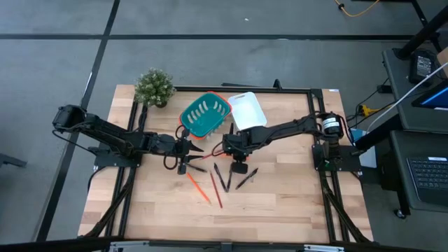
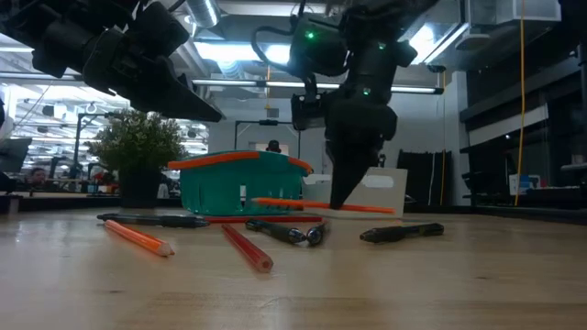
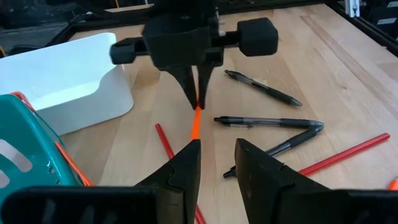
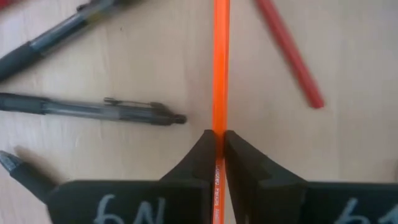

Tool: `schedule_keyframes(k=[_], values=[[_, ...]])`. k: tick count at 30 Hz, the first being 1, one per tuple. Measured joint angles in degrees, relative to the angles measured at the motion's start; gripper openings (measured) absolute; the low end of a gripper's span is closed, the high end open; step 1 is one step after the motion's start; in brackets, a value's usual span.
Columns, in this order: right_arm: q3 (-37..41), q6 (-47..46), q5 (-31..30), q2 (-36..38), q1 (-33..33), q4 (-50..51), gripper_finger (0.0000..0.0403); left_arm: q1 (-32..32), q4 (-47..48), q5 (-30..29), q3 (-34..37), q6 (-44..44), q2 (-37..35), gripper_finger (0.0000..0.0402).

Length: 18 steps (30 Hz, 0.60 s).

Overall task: Sort pens & pencils
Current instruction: Put the orange pencil into the green basket

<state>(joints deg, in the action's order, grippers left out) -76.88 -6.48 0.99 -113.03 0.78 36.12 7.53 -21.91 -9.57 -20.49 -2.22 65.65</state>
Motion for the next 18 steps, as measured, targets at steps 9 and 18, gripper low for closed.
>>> schedule_keyframes(k=[9, 18], values=[[-3.34, 2.95, 0.02, 0.11, -0.74, 2.1, 0.0026, -0.11, 1.47, -2.95, 0.0, -2.45, -1.3, 0.0094], [-8.38, 5.7, 0.0, 0.22, -1.05, 5.57, 0.0026, -0.11, 9.83, -4.89, -0.02, -2.42, -9.6, 0.0094]])
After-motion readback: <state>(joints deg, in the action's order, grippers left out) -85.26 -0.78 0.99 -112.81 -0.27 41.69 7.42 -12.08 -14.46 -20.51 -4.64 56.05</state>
